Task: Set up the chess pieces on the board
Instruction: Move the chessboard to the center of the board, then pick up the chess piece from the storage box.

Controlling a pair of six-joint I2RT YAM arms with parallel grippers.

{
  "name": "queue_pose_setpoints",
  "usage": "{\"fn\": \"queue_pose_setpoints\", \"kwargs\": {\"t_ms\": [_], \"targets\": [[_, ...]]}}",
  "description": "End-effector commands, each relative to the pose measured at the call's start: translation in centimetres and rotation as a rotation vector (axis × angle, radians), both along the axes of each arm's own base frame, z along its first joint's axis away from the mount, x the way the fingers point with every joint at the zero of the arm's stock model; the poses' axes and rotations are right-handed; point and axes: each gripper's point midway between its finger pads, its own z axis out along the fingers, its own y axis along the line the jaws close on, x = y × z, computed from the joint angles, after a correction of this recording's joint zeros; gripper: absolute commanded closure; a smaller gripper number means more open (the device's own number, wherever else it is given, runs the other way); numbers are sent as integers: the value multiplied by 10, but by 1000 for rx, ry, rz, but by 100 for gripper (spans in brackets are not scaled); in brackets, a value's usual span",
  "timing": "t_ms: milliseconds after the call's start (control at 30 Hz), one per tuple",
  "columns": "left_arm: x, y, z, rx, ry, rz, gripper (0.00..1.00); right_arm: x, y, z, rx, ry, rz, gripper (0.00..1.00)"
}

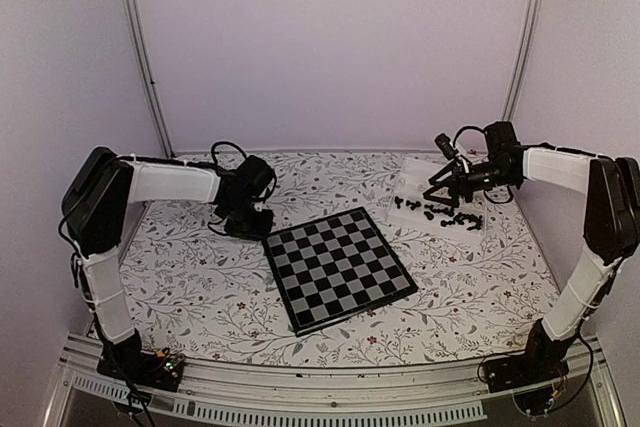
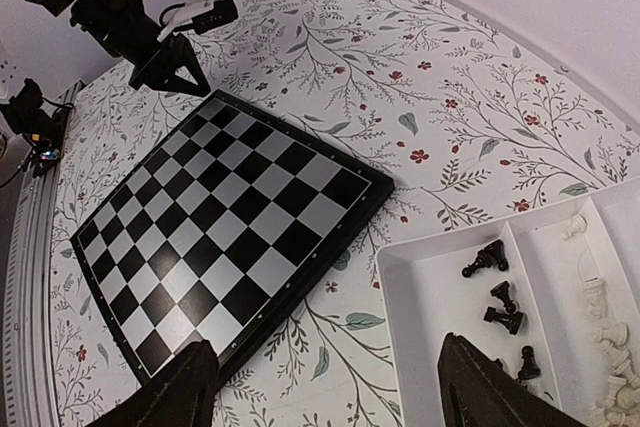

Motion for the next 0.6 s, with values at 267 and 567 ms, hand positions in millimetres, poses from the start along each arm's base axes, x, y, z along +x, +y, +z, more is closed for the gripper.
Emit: {"fn": "queue_pose_setpoints", "kwargs": {"t_ms": [267, 567], "targets": [[101, -63, 180, -128, -452, -234, 65, 58, -60, -4, -266, -53, -299, 40], [62, -130, 202, -378, -560, -488, 35, 61, -93, -49, -469, 83, -410, 51]]}}
